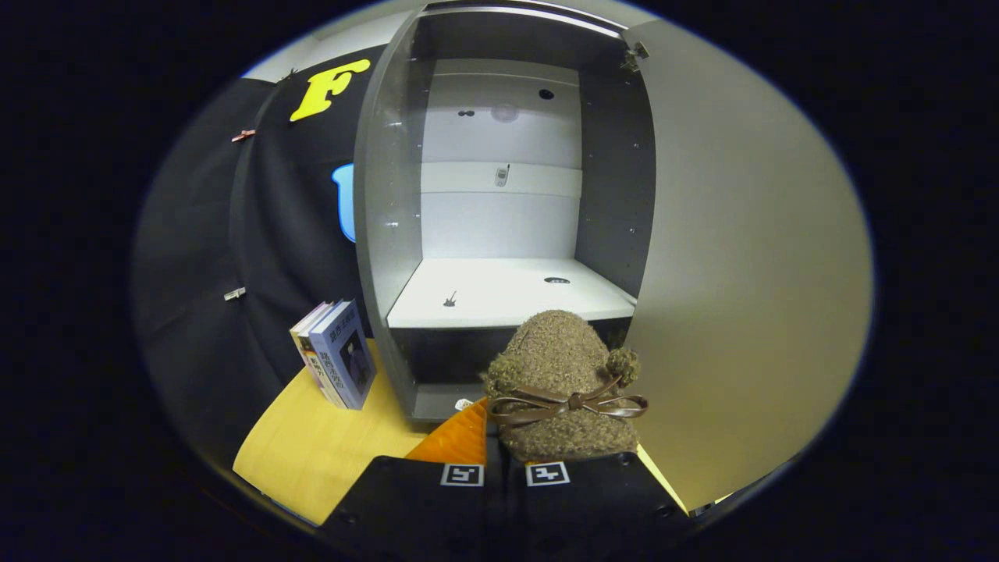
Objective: Open the shoe cabinet door, grab the shoes and put them into the shoe cabinet, then close the shoe cabinet door.
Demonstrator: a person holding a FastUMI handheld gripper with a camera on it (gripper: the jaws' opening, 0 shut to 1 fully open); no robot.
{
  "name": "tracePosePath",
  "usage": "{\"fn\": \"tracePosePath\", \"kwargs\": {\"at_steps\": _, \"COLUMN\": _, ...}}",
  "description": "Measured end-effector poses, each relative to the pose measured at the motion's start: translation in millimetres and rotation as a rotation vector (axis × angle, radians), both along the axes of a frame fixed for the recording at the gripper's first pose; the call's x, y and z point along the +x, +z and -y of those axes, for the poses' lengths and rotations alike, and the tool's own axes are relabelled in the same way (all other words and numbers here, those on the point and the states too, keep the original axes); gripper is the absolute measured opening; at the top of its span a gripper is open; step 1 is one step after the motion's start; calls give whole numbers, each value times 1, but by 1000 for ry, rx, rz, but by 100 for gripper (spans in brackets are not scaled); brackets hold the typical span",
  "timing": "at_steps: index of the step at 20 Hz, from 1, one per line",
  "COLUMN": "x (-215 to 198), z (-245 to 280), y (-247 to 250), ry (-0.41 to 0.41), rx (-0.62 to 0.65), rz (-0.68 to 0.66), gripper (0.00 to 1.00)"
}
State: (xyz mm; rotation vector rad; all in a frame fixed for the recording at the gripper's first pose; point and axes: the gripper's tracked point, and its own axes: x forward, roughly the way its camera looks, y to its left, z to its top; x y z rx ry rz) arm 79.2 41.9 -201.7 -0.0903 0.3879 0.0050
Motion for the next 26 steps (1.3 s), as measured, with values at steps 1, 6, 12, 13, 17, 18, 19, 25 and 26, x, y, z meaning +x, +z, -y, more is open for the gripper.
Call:
{"fn": "tracePosePath", "kwargs": {"at_steps": 1, "x": 8, "z": 1, "y": 6, "ry": -4, "rx": 0, "rz": 0, "gripper": 5}}
{"fn": "tracePosePath", "kwargs": {"at_steps": 6, "x": 51, "z": 3, "y": 28, "ry": -6, "rx": -10, "rz": -13, "gripper": 5}}
{"fn": "tracePosePath", "kwargs": {"at_steps": 12, "x": 117, "z": -6, "y": 52, "ry": 15, "rx": -5, "rz": -34, "gripper": 5}}
{"fn": "tracePosePath", "kwargs": {"at_steps": 13, "x": 128, "z": -9, "y": 56, "ry": 25, "rx": 0, "rz": -41, "gripper": 5}}
{"fn": "tracePosePath", "kwargs": {"at_steps": 17, "x": 180, "z": -16, "y": 63, "ry": 49, "rx": 21, "rz": -67, "gripper": 5}}
{"fn": "tracePosePath", "kwargs": {"at_steps": 18, "x": 192, "z": -18, "y": 65, "ry": 51, "rx": 28, "rz": -66, "gripper": 5}}
{"fn": "tracePosePath", "kwargs": {"at_steps": 19, "x": 204, "z": -21, "y": 65, "ry": 60, "rx": 30, "rz": -69, "gripper": 5}}
{"fn": "tracePosePath", "kwargs": {"at_steps": 25, "x": 265, "z": -29, "y": 47, "ry": 75, "rx": 65, "rz": -127, "gripper": 5}}
{"fn": "tracePosePath", "kwargs": {"at_steps": 26, "x": 274, "z": -28, "y": 40, "ry": 68, "rx": 75, "rz": -146, "gripper": 5}}
